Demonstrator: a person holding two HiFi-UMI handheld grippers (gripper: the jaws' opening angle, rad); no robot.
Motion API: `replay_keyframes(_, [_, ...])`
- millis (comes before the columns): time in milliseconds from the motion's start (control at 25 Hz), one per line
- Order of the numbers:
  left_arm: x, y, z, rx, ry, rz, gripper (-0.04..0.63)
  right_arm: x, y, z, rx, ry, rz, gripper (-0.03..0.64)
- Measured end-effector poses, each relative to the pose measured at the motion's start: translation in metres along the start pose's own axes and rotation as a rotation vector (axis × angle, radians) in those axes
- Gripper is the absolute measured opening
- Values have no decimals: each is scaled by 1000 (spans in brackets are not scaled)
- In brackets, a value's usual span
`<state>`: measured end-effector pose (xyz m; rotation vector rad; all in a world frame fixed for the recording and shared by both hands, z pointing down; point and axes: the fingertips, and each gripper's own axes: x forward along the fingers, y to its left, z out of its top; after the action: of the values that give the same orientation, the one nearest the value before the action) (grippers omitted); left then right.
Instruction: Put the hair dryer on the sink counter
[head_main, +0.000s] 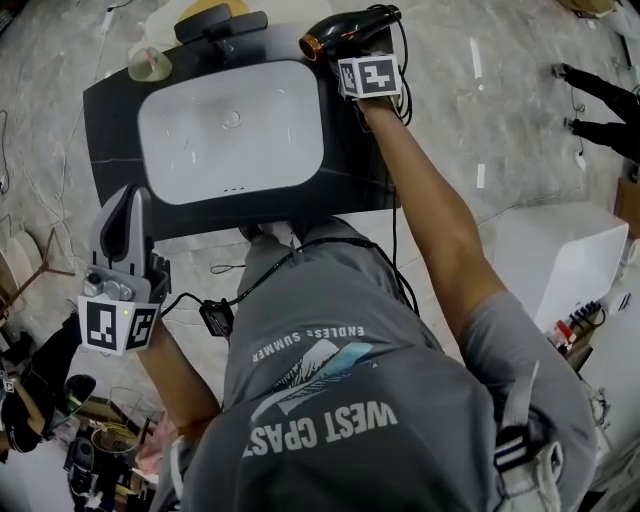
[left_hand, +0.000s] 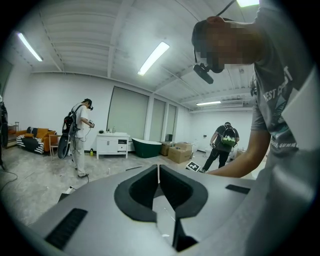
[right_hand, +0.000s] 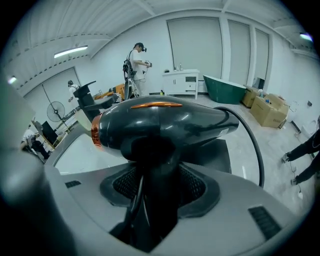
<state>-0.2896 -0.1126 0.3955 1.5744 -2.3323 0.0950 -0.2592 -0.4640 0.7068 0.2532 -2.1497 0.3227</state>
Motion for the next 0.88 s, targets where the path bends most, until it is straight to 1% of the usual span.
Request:
replay_keyframes(240, [5,4,-3,-6,10,4,26,14,3,-4,-35,33,-2,225])
replay_keyframes(560, [4,8,-5,5,7,6,26,24,-2,-6,-52,62,-28,229])
replay_keyframes(720, [-9,13,-5,6,2,25,26,23,-1,-9,-73,80,-48,229])
replay_keyframes(880, [-23,19,-2,9,-11,40,26,22,-2,-9,-123,115,-99,238])
